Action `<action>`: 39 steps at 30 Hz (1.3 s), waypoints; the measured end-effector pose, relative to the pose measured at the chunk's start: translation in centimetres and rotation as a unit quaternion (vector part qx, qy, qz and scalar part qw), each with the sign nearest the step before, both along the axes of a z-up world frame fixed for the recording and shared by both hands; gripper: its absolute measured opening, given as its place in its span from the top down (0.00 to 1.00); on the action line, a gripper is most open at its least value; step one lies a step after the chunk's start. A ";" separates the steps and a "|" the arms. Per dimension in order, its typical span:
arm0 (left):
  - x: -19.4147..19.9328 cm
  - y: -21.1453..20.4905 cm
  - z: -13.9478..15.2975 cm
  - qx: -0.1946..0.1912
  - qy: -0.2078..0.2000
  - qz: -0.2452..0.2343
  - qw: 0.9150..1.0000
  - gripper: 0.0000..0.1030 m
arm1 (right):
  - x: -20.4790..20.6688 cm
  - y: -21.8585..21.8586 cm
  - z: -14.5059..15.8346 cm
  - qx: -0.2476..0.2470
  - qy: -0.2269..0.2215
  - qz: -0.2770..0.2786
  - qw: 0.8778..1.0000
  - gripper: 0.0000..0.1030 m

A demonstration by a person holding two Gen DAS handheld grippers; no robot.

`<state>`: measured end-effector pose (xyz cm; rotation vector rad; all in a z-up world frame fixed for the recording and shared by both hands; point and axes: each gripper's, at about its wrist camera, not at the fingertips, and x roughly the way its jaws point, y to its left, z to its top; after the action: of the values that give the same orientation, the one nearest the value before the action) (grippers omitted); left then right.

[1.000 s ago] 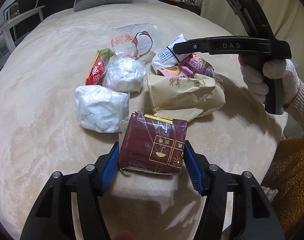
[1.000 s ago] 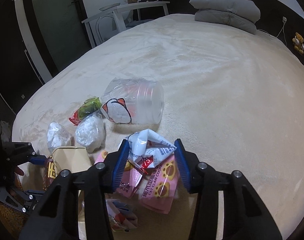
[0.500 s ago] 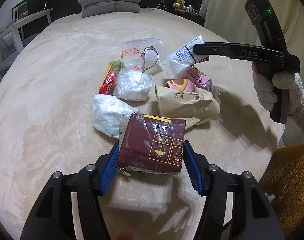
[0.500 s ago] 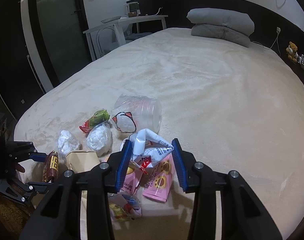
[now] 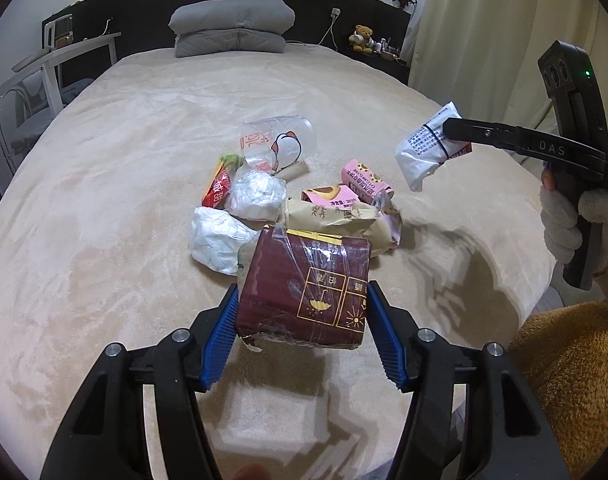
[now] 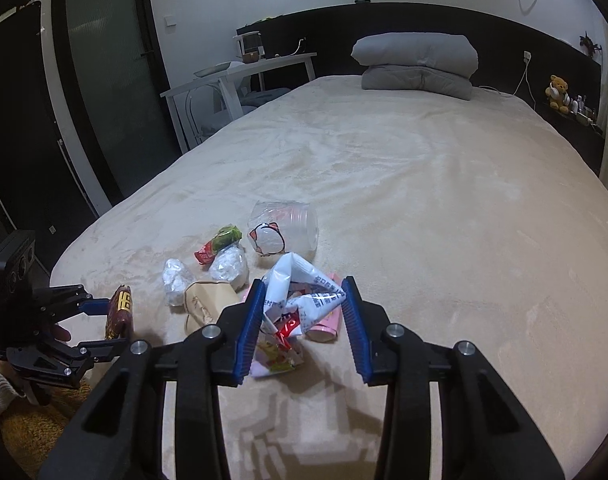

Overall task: Collect trash
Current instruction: 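Close the left tool on the dark red box while the right tool grasps the white wrapper, then carry the red box and white wrapper down over the clear bowl with both tools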

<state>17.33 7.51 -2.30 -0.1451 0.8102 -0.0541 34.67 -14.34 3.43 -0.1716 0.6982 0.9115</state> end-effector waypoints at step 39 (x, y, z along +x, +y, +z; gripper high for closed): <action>-14.7 -10.8 0.9 -0.046 -0.016 -0.014 0.999 0.42 | -22.5 -10.5 -2.1 0.005 0.066 0.016 0.998 0.67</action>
<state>2.64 -3.25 -1.40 -0.2188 0.7787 -0.1201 12.19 -24.79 1.30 -0.1154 0.8152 0.9634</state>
